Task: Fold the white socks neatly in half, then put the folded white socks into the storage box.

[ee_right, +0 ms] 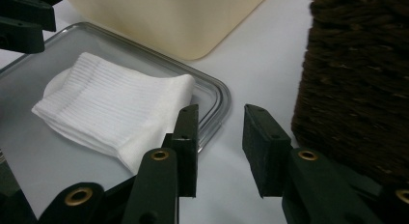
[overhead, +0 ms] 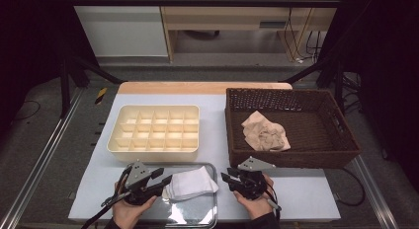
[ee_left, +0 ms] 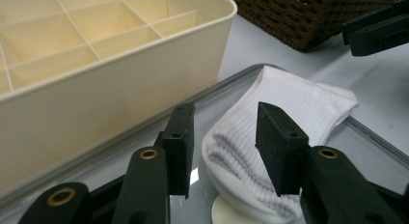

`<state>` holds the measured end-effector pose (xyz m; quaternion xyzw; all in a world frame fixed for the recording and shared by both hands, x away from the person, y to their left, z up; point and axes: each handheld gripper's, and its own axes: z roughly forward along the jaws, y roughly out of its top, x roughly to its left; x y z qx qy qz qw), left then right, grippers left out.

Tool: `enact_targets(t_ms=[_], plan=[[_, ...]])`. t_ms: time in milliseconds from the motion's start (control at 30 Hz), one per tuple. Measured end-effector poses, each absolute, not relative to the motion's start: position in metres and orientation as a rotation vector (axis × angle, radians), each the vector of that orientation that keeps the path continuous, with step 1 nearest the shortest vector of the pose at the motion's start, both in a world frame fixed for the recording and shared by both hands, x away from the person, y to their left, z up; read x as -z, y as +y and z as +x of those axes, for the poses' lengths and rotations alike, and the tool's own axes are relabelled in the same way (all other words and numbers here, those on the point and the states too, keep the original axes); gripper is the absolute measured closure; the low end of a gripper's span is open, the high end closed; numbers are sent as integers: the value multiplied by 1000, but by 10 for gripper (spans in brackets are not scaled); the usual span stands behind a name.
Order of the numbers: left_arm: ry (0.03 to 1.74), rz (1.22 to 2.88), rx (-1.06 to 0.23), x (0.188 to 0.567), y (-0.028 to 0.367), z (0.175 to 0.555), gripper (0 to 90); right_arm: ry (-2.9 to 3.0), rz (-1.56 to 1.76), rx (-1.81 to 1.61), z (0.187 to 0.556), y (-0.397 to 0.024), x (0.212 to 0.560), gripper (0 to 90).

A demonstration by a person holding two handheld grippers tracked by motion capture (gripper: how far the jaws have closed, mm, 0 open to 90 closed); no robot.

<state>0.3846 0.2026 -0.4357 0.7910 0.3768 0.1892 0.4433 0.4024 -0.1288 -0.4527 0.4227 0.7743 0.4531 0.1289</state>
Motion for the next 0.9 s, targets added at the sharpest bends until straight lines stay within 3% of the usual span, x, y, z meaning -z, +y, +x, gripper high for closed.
enact_targets(t_ms=[400, 733, 900], plan=[[880, 1976, -474, 432, 179, 390, 601, 2235, 1239, -1328, 400, -135, 454, 668], [883, 2000, -445, 440, 158, 392, 794, 2246, 1240, -1324, 401, -134, 457, 690], [901, 2017, -403, 449, 153, 394, 835, 2243, 1249, -1338, 401, -130, 458, 680]])
